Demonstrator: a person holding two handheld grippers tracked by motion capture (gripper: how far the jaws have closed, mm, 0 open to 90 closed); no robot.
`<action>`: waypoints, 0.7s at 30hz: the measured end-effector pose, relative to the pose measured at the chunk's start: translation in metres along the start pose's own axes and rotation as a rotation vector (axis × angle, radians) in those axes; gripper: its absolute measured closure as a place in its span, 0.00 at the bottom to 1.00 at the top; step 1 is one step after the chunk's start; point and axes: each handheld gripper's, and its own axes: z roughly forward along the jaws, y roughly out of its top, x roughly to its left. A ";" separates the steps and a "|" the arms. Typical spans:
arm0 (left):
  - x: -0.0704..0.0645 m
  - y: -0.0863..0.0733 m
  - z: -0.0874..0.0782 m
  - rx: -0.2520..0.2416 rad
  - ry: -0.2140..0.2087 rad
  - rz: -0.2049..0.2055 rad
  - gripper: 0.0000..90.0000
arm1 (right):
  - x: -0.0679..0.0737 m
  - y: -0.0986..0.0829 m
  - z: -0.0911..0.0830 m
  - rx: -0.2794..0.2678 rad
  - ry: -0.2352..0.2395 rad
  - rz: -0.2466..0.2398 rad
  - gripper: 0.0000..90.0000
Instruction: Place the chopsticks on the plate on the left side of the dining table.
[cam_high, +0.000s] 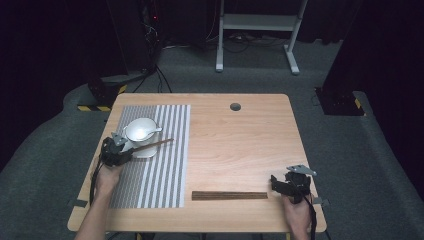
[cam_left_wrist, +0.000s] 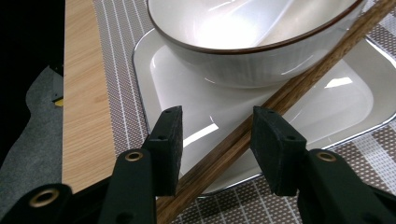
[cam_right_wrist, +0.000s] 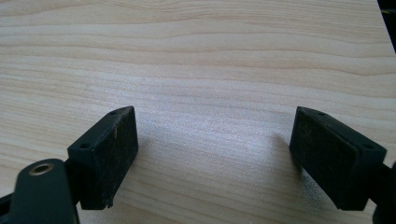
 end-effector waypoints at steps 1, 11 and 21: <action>0.001 0.000 0.000 -0.001 0.003 -0.002 0.60 | 0.000 0.000 0.000 0.000 0.000 0.000 0.16; 0.003 0.001 0.003 -0.002 0.013 -0.032 0.61 | 0.000 0.000 0.000 0.000 0.000 0.001 0.17; -0.004 -0.001 -0.005 -0.026 -0.008 -0.008 0.59 | 0.000 0.000 0.000 -0.002 -0.001 -0.002 0.17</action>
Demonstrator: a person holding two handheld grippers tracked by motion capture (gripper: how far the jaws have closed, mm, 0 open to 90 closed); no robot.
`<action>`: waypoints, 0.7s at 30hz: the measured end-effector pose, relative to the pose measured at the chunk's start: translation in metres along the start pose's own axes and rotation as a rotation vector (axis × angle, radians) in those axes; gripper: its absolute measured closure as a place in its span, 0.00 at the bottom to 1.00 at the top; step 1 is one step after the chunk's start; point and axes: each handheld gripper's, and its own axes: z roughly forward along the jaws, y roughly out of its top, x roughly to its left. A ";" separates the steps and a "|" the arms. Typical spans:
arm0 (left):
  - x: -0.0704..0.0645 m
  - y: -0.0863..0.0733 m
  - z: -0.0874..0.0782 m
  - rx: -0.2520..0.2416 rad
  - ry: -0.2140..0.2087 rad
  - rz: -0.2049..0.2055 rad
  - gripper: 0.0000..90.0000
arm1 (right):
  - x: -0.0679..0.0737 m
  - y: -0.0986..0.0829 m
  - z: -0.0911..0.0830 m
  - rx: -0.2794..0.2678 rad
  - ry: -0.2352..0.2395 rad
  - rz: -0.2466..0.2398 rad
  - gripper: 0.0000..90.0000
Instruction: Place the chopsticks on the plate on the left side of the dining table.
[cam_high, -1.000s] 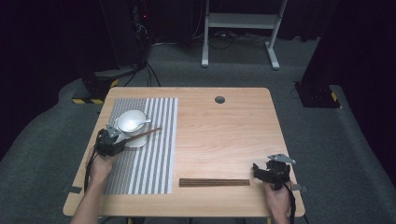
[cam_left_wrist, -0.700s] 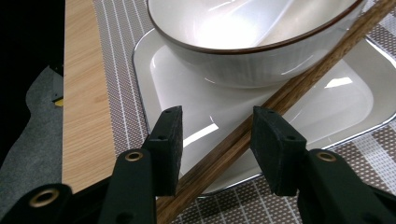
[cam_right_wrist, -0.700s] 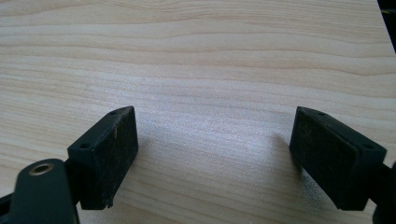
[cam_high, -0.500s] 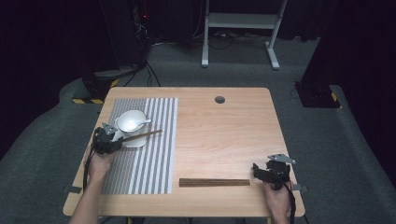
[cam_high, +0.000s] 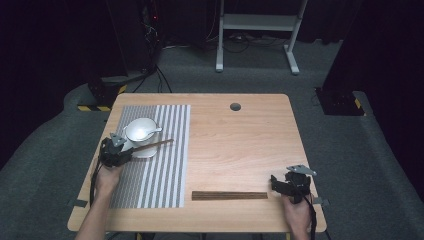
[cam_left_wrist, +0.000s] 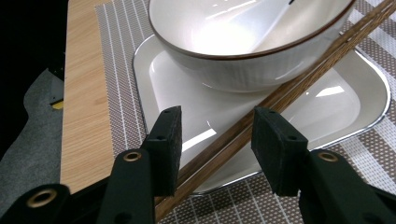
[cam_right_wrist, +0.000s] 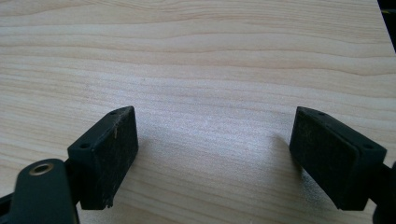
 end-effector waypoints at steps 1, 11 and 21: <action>-0.001 0.000 0.001 0.005 -0.002 0.005 0.59 | 0.000 0.000 0.000 0.000 0.000 0.000 0.16; 0.001 -0.002 0.008 0.042 0.019 -0.004 0.59 | 0.000 0.000 0.000 0.001 0.002 0.000 0.16; 0.009 -0.004 0.011 0.050 0.037 -0.044 0.57 | 0.000 0.000 0.000 0.001 0.004 -0.003 0.16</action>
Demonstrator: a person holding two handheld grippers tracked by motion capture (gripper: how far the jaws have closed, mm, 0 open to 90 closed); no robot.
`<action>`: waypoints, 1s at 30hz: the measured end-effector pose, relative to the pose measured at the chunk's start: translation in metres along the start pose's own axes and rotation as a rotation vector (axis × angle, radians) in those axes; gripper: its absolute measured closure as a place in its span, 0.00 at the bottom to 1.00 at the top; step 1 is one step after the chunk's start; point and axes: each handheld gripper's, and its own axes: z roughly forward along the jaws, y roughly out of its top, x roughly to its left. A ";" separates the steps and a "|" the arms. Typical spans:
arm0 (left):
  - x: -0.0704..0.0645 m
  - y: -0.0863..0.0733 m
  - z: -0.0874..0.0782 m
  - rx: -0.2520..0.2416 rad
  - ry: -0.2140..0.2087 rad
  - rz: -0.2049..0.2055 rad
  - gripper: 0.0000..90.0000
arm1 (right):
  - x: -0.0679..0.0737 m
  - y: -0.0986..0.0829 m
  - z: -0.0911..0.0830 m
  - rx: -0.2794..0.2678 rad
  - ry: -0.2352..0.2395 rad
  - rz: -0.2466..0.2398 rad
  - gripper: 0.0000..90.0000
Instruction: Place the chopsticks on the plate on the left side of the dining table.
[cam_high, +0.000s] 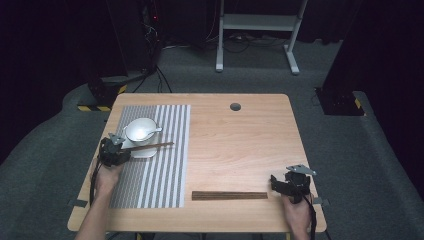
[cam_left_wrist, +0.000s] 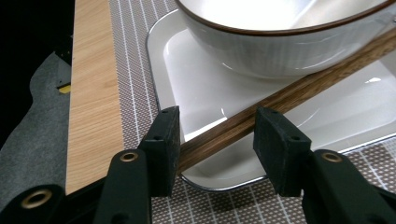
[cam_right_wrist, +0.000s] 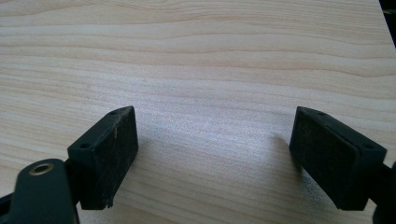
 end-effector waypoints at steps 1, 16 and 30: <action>0.001 0.000 0.000 -0.001 0.002 -0.002 0.57 | 0.000 0.000 0.000 0.000 0.000 0.001 0.16; 0.005 0.000 0.003 -0.013 0.019 -0.040 0.55 | 0.000 0.000 0.000 0.000 0.000 0.001 0.17; 0.007 -0.001 0.005 -0.018 0.017 -0.063 0.55 | 0.000 0.000 0.000 0.000 0.000 0.000 0.17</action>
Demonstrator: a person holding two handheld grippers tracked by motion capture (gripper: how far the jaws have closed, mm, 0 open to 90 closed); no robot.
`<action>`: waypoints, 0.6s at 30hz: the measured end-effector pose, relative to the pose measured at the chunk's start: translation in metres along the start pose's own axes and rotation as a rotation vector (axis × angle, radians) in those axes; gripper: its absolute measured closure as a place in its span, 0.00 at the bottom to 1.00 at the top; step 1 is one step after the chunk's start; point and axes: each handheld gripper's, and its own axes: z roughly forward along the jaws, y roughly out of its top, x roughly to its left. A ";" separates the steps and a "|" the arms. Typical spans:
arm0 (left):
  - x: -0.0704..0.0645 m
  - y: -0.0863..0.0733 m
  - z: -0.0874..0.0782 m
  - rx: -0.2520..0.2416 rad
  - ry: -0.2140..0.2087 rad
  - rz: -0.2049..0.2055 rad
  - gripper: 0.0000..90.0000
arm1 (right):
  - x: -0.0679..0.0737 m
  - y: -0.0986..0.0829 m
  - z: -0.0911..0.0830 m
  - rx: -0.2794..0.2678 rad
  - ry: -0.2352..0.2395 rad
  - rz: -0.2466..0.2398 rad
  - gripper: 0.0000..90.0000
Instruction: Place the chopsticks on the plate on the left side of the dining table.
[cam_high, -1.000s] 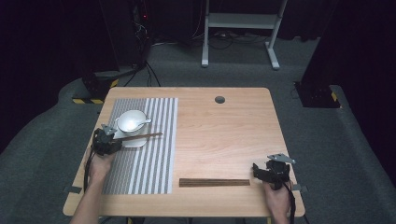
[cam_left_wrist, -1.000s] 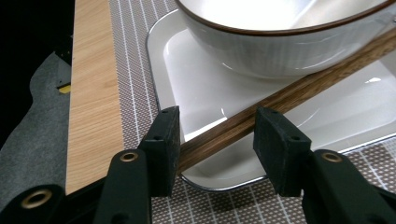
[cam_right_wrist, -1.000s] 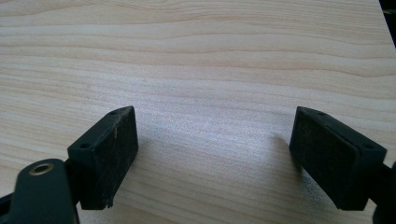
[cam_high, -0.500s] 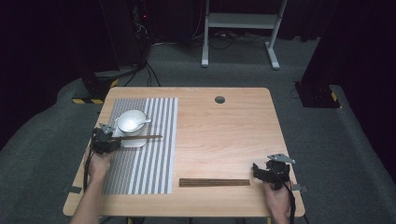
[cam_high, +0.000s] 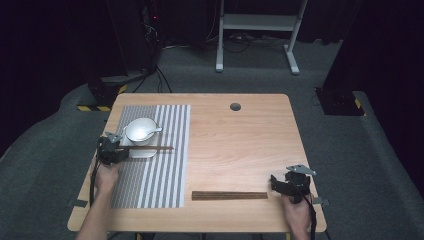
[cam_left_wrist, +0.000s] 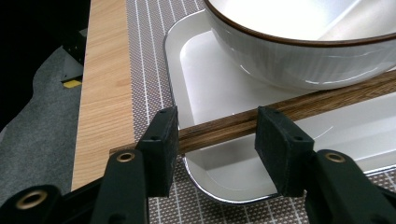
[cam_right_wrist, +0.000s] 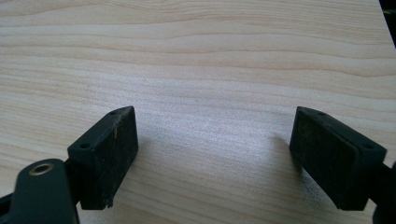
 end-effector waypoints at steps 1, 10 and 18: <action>0.000 0.000 0.000 -0.001 0.000 -0.001 0.55 | 0.000 0.000 0.000 0.001 0.000 0.002 0.17; 0.000 -0.003 -0.003 -0.016 -0.021 -0.015 0.54 | 0.000 0.000 0.000 0.000 0.000 0.000 0.16; -0.003 -0.008 -0.018 -0.056 -0.053 -0.029 0.53 | 0.000 0.000 0.000 0.000 0.000 0.000 0.17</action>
